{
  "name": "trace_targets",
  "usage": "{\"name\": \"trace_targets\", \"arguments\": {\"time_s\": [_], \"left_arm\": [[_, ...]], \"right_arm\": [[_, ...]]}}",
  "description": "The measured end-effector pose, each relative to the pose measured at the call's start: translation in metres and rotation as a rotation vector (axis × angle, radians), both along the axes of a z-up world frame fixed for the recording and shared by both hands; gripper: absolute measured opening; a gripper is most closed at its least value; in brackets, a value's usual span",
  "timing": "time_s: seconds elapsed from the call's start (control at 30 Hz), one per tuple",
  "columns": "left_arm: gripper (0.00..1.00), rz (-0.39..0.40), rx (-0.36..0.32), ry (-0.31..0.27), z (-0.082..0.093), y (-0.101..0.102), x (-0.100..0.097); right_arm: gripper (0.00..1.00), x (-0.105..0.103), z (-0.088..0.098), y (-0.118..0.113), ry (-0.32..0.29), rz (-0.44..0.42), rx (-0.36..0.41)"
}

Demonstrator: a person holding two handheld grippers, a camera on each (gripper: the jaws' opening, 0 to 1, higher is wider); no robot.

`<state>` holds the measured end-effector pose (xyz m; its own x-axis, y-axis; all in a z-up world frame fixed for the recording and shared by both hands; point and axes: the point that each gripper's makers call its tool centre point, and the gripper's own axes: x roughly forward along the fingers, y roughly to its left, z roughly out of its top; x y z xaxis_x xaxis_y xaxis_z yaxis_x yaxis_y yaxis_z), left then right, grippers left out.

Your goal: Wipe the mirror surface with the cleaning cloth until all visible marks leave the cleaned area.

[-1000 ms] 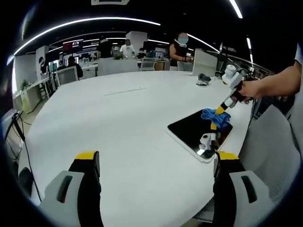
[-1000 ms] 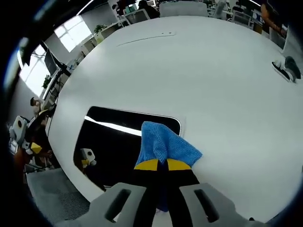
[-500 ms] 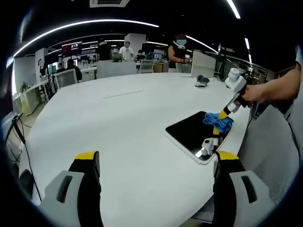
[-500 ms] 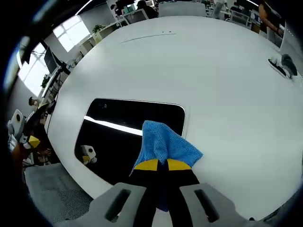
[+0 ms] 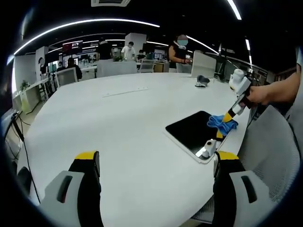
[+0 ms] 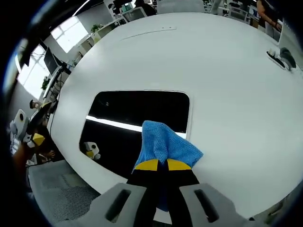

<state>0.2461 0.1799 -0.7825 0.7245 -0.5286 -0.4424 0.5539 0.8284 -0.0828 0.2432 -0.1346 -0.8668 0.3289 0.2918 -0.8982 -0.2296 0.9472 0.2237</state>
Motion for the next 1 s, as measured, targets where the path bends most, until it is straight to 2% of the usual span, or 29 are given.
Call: {"name": "trace_targets", "arguments": {"time_s": [0.23,0.57,1.0], "left_arm": [[0.99,0.01,-0.009,-0.004,-0.002,0.004,0.005],[0.99,0.012,-0.01,0.014,-0.01,0.004,0.006],[0.99,-0.009,-0.016,0.005,-0.004,-0.004,0.01]], "right_arm": [[0.0,-0.014,-0.001,0.003,0.006,-0.024,0.027],[0.0,-0.013,-0.001,0.003,0.025,-0.05,0.057],[0.0,-0.01,0.0,0.006,0.042,-0.062,0.043]]}}
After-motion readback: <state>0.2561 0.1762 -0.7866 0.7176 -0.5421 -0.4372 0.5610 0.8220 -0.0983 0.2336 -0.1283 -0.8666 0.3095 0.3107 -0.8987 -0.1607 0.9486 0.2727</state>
